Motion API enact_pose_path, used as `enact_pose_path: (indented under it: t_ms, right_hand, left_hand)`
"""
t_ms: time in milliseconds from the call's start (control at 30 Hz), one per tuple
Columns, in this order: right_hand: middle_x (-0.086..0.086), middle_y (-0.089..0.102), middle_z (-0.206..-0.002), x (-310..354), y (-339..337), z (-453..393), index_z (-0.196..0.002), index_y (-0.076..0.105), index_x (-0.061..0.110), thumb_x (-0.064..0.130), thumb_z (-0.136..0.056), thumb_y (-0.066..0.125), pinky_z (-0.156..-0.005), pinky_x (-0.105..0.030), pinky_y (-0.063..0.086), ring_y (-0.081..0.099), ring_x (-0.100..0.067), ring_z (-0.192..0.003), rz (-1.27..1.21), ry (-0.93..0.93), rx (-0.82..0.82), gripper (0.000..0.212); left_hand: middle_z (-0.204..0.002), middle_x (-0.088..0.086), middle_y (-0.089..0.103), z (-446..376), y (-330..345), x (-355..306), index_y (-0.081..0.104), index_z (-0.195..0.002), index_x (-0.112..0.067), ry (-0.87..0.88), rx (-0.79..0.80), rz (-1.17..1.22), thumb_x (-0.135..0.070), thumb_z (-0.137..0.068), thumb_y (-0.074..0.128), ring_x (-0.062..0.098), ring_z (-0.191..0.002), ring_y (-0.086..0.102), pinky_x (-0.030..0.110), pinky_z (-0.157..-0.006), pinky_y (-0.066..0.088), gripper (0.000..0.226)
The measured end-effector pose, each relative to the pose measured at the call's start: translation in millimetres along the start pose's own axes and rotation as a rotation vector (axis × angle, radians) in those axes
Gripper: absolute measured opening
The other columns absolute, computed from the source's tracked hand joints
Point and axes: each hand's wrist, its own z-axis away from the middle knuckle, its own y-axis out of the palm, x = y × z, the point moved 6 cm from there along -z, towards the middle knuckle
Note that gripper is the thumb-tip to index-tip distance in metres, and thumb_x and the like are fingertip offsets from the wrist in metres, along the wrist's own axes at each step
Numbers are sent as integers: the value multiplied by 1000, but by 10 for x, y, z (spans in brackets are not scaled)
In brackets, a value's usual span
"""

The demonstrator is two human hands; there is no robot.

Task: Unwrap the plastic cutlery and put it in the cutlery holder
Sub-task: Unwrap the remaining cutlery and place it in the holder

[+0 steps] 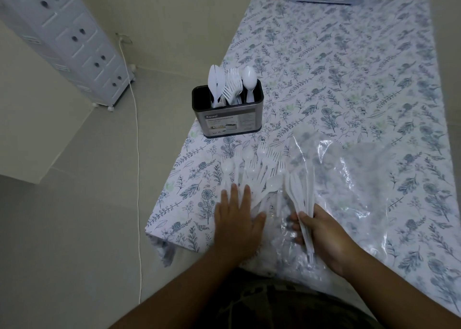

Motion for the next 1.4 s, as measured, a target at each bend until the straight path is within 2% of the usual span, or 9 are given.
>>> enact_pose_path:
  t_ms: [267,400,467,533,633,833,1033,1167,1400]
  right_hand:
    - [-18,69,-105,-54,-120,-5,-126,58,13,6,-104,46,-75,-45,53,65,-29,-89,-108,27,-30,26]
    - [-18,67,-97,106,-16,20,-126,58,11,2,-99,46,-78,-50,53,65,-34,-89,-92,-18,-6,30]
    - [-17,67,-92,214,109,70,-126,57,11,2,-96,49,-72,-46,53,64,-31,-82,-9,-48,49,32]
    - [-15,71,-94,309,231,137,-123,60,13,5,-98,48,-67,-33,54,69,-25,-76,98,-100,100,29]
    - [-9,72,-94,398,295,229,-117,63,17,6,-103,39,-55,-14,51,70,-3,-67,193,-162,103,30]
    - [3,76,-78,417,230,252,-107,70,13,19,-108,39,-59,-14,52,70,-9,-73,288,-210,79,31]
    - [17,73,-115,523,144,155,-125,66,31,23,-108,44,-94,-17,48,64,3,-110,497,-344,156,30]
    - [11,69,-118,638,49,146,-125,65,30,17,-106,50,-90,-11,44,61,4,-109,669,-559,86,27]
    - [12,66,-105,501,-42,200,-113,71,19,8,-100,56,-88,-7,41,56,12,-103,753,-811,-31,22]
  left_hand:
    - [-166,1,-17,-20,-117,12,-4,-159,-27,-45,-103,102,-65,-92,16,20,-151,-20,44,-120,-13,79]
    - [-162,-6,25,17,-267,-470,19,-158,-25,47,-18,557,-46,-104,36,10,-148,20,32,-120,18,60]
    - [-142,-12,51,-26,-268,-665,39,-150,-25,18,135,765,-38,-106,40,1,-129,45,20,-105,34,46]
    - [-107,-14,67,-76,-294,-771,65,-117,-24,36,135,787,-31,-105,42,-2,-97,62,21,-86,48,27]
    - [-88,-4,63,-100,-275,-779,69,-91,-19,68,-2,696,-26,-98,49,7,-84,62,29,-76,54,22]
    - [-97,3,62,-49,-291,-861,67,-112,-16,159,-31,550,-24,-100,52,11,-90,59,25,-83,51,21]
    - [-101,0,64,-79,-386,-917,62,-130,-20,278,-114,580,-17,-100,54,1,-92,58,7,-79,45,31]
    - [-109,-1,66,-54,-494,-957,64,-128,-16,400,-185,676,-10,-97,59,4,-103,62,19,-86,55,32]
    - [-100,-6,70,55,-424,-970,71,-113,-15,449,-246,589,-8,-92,67,-2,-94,63,9,-81,47,22]
